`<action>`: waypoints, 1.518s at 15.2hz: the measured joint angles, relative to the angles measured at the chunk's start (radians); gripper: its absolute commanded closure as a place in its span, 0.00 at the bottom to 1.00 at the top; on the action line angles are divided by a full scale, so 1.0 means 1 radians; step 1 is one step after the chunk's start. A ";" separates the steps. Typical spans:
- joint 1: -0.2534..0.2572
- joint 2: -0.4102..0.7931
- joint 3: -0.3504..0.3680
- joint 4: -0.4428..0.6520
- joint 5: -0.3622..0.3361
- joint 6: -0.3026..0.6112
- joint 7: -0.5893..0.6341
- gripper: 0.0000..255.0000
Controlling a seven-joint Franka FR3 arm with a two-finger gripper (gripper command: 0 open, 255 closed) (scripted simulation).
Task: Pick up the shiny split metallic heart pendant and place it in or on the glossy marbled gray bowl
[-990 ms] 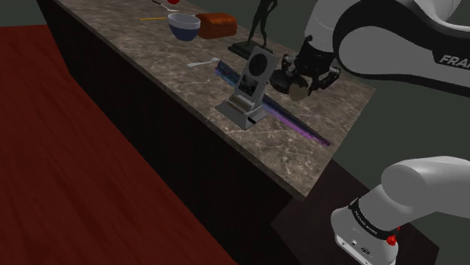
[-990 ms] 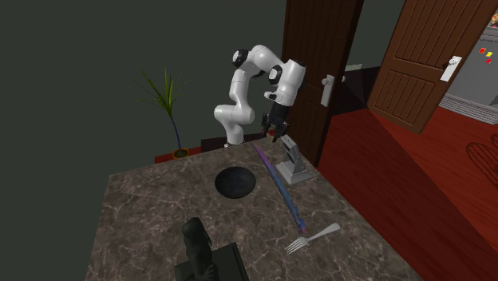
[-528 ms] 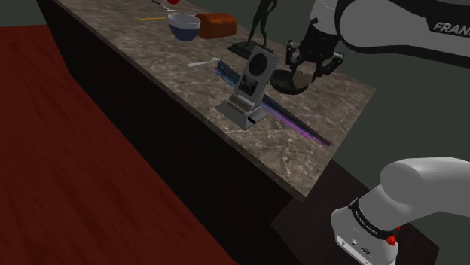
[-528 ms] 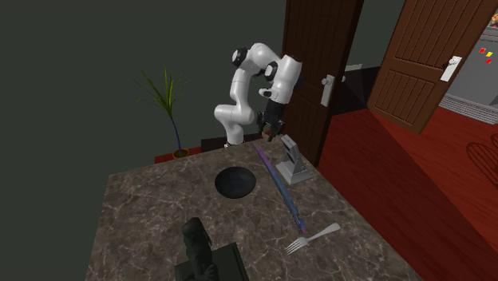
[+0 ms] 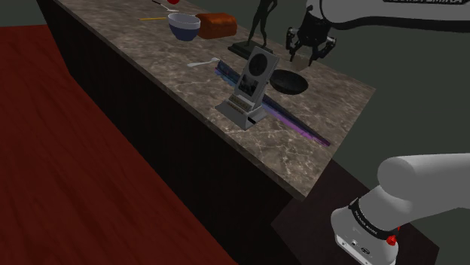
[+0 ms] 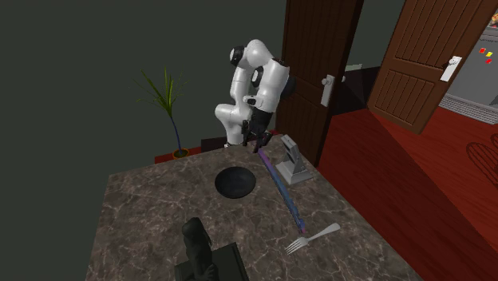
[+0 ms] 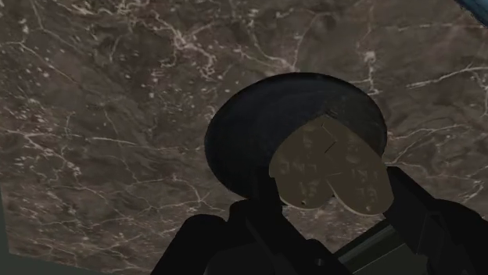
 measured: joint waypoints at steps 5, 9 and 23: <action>-0.081 0.134 -0.007 0.083 -0.072 0.050 -0.037 1.00; -0.123 0.217 -0.003 0.126 -0.118 0.083 -0.044 1.00; -0.134 0.251 0.028 -0.023 -0.156 0.254 0.020 1.00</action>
